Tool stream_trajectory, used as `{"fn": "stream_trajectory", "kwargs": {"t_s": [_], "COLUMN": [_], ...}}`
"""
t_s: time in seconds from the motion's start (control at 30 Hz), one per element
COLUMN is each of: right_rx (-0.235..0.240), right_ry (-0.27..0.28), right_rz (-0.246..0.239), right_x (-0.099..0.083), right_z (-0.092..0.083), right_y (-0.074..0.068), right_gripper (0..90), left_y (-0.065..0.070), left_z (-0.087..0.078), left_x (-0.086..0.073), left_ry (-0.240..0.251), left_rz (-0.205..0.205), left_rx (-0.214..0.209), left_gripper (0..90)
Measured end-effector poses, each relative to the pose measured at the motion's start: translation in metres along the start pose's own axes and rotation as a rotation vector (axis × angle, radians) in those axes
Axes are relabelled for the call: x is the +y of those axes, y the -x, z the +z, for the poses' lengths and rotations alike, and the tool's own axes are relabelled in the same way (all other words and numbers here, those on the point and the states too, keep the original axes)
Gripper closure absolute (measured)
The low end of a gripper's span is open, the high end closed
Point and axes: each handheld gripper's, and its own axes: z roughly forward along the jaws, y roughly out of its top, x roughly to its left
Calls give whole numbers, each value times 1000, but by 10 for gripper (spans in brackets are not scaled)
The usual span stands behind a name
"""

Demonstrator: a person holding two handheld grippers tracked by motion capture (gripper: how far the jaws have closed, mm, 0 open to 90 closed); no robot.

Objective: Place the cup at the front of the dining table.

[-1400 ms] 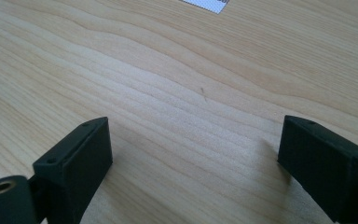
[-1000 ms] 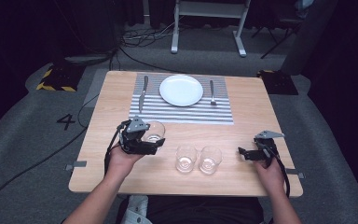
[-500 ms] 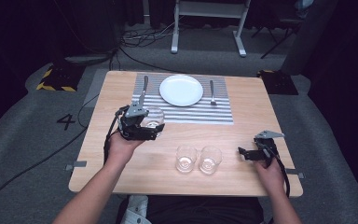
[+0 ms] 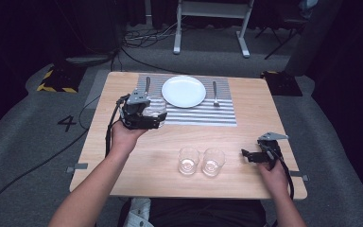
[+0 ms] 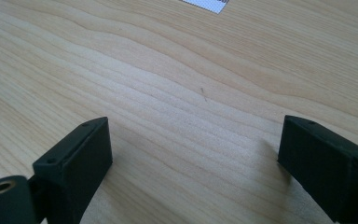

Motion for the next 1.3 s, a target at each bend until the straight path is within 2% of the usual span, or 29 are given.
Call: {"fn": "stream_trajectory", "kwargs": {"t_s": [0.1, 0.23, 0.37, 0.43, 0.5, 0.57, 0.7, 0.73, 0.8, 0.87, 1.0, 1.07, 1.13, 1.2, 1.23, 1.3], "right_rx": [2, 2, 1, 1, 1, 1, 0, 0, 2, 2, 4, 5, 4, 4, 4, 4], "right_ry": [1, 2, 3, 2, 3, 3, 2, 2, 2, 1, -1, -1, -1, -1, -1, -1], "right_rz": [-10, -9, -10, -9, -10, -10, -2, -2, -1, -2, -2, -1, -4, -3, -3, -4], "right_x": [0, 0, 1, 1, 1, 1, 1, 1, 1, 1, 2, 2, 2, 2, 2, 2], "right_z": [1, 1, 1, 1, 1, 1, 1, 1, 2, 2, 2, 2, 2, 2, 2, 2], "right_y": [1, 1, 1, 1, 1, 1, 0, 0, 0, 0, 0, 0, 0, 0, 0, 0], "right_gripper": [93, 93, 92, 92, 92, 92, 90, 90, 89, 89, 88, 89, 88, 88, 88, 88], "left_y": [-4, -8, -14, -19, -24, -31, -42, -42, -49, -56, -66, -71, -74, -78, -79, -83], "left_z": [5, 11, 19, 23, 29, 33, 43, 43, 50, 56, 68, 73, 79, 85, 88, 96], "left_x": [6, 16, 24, 27, 29, 32, 35, 35, 37, 38, 45, 47, 48, 48, 47, 45], "left_ry": [-7, -5, 2, 2, 20, 24, 1, 1, 6, 7, -9, -22, -29, -44, -43, -59], "left_rz": [-5, 14, 13, -4, -48, -74, -91, -91, -104, -126, -148, -142, -176, -188, -215, -222], "left_rx": [0, 29, 41, 42, 41, 41, 61, 61, 82, 83, 124, 136, 139, 140, 132, 147], "left_gripper": [196, 196, 196, 195, 196, 196, 196, 196, 196, 196, 196, 196, 196, 196, 196, 196]}}
